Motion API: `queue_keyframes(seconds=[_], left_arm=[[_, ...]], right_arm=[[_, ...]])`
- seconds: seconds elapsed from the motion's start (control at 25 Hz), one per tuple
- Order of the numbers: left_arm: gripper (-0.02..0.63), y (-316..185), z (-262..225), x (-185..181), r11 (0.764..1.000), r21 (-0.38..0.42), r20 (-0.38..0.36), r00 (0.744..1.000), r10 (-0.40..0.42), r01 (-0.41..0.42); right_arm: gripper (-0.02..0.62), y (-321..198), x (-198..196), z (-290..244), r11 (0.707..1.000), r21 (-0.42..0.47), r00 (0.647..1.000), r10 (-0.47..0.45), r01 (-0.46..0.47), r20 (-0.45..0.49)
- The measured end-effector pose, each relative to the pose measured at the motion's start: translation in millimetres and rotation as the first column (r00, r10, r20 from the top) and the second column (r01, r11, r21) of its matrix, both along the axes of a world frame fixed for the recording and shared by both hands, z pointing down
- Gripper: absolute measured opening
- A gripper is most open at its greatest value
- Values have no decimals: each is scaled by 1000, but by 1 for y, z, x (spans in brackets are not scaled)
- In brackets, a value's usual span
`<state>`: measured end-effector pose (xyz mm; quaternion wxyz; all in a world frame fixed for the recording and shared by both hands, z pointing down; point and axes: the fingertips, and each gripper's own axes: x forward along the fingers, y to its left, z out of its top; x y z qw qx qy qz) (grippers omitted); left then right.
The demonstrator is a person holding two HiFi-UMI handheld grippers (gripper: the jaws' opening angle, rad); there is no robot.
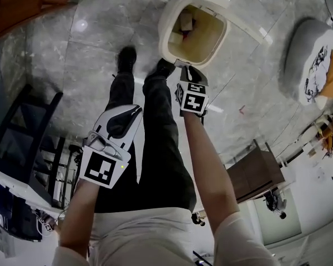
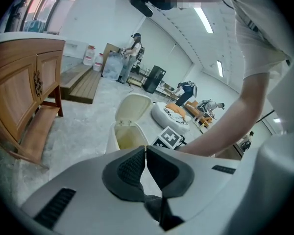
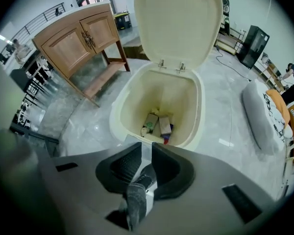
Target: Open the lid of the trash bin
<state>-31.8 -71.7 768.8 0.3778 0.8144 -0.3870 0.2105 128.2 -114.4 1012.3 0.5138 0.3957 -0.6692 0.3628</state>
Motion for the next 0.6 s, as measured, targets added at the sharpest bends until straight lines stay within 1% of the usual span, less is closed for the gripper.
queue_keyframes(seconds=[0.2,0.48,0.6], left_arm=[[24,-2,-22,-6,1000,16,-5,1000,-16,16],[24,0,-60,-11,999,43,9,1000,24,-24],[24,-7,-80,-10,998,50,6,999,44,-44]], right_arm=[[77,-19,0,-38,998,56,1000,-4,3,25],[70,-24,-7,-106,994,112,996,-23,13,88],[66,-33,-8,-140,990,139,994,-27,12,107]])
